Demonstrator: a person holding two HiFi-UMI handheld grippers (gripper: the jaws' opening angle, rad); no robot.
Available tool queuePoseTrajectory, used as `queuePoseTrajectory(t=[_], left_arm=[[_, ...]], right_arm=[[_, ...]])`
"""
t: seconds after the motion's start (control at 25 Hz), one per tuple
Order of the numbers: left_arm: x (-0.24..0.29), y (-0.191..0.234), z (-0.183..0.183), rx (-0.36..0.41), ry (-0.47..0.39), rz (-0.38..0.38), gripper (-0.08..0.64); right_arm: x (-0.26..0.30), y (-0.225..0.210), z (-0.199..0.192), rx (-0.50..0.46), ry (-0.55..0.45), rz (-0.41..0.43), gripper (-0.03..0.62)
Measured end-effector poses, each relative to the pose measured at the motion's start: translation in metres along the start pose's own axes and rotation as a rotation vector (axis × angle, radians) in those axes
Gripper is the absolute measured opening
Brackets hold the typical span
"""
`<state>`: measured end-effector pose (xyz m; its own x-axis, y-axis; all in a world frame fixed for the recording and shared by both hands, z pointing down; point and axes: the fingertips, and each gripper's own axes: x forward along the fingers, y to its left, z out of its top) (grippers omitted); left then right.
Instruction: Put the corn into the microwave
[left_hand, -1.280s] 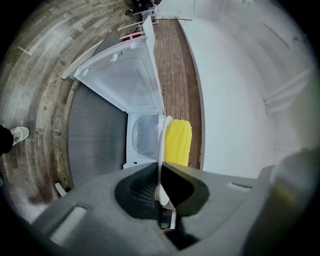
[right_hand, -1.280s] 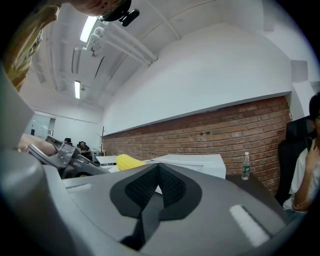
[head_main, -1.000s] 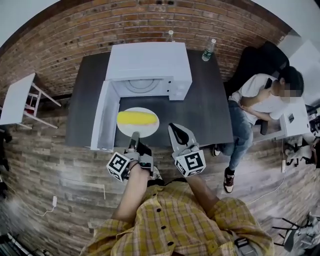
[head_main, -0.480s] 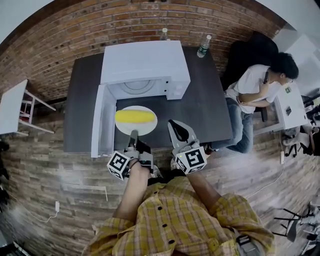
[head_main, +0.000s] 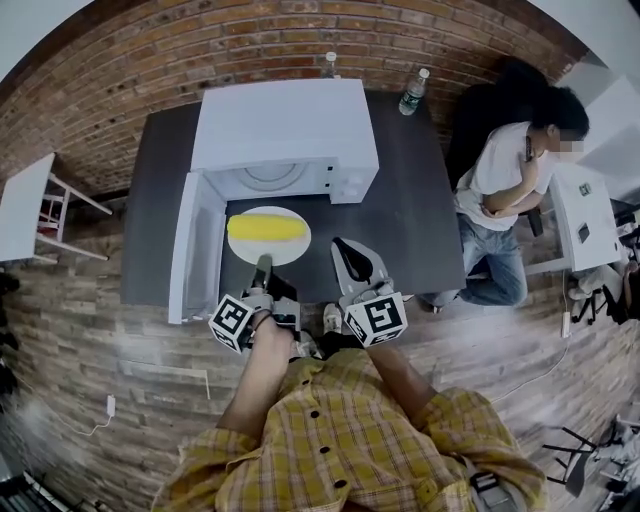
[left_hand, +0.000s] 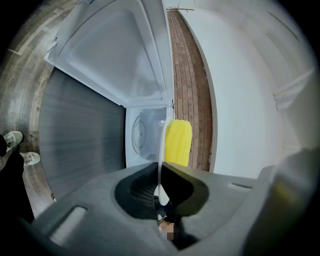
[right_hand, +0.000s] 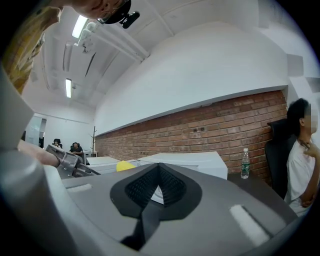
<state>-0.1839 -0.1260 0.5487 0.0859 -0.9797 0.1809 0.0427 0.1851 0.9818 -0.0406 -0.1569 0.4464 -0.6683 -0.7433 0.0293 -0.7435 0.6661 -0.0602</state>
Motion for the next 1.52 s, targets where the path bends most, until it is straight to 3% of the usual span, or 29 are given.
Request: queuePoseTrajectory(t=[0.28, 1.52], left_arm=[[0.033, 0.013, 0.005, -0.013, -0.027, 0.025, 0.014], [0.17, 0.085, 0.054, -0.016, -0.079, 0.108, 0.014]], right_arm=[[0.021, -0.022, -0.016, 0.042, 0.015, 0.022, 0.0], [0.075, -0.049, -0.052, -0.006, 0.115, 0.079, 0.0]])
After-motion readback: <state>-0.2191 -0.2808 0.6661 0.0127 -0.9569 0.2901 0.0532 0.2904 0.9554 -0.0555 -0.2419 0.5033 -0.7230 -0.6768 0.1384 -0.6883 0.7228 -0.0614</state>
